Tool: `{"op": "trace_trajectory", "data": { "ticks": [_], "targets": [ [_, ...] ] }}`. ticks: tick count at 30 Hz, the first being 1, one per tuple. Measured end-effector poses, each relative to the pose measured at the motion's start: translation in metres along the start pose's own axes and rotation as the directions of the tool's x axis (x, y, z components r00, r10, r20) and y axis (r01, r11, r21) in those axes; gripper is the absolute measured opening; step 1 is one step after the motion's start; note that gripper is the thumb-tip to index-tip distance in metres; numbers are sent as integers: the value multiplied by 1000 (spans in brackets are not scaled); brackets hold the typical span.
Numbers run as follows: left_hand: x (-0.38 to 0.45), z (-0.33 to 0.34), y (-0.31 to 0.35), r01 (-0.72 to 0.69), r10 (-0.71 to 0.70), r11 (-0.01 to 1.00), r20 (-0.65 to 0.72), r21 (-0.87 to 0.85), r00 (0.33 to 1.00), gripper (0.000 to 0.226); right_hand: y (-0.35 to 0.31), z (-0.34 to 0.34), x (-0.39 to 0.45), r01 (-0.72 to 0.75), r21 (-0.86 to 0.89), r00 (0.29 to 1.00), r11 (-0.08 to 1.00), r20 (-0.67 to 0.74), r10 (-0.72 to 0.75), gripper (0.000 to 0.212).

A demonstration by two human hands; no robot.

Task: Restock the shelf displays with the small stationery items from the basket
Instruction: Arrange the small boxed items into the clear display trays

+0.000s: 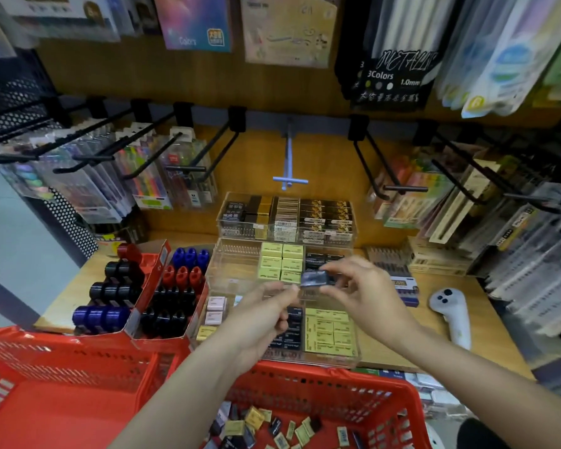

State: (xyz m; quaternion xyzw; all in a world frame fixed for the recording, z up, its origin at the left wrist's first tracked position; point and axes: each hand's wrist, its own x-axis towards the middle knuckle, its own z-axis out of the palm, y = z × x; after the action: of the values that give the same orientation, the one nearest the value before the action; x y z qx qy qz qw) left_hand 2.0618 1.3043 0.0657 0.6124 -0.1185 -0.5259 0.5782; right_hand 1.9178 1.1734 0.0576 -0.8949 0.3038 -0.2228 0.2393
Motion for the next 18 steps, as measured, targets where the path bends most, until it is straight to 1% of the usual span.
{"op": "trace_trajectory", "data": {
  "ticks": [2, 4, 7, 10, 15, 18],
  "targets": [
    [3, -1, 4, 43, -43, 986, 2, -159, 999, 22, 17, -2, 16, -98, -143, 993, 985, -86, 87, 37],
    [6, -6, 8, 61, -54, 962, 33, -265, 998, 26, 30, 1, 35, -233, -223, 970, 947, -126, 209, 38],
    [10, -14, 9, 51, -32, 960, 73, -274, 997, 35, 37, 16, 62, -362, -389, 931, 847, -103, 350, 37],
    [14, -23, 7, 34, -17, 965, 66, -259, 998, 30, 40, 32, 78, -401, -393, 916, 828, -146, 374, 36],
    [18, -29, -1, -14, 13, 988, -9, -156, 1000, 27, 42, 51, 85, -419, -414, 908, 808, -179, 380, 36],
    [18, -30, -5, -24, 18, 994, -55, -110, 998, 28, 42, 58, 83, -440, -353, 898, 826, -199, 393, 34]
  ]
}}
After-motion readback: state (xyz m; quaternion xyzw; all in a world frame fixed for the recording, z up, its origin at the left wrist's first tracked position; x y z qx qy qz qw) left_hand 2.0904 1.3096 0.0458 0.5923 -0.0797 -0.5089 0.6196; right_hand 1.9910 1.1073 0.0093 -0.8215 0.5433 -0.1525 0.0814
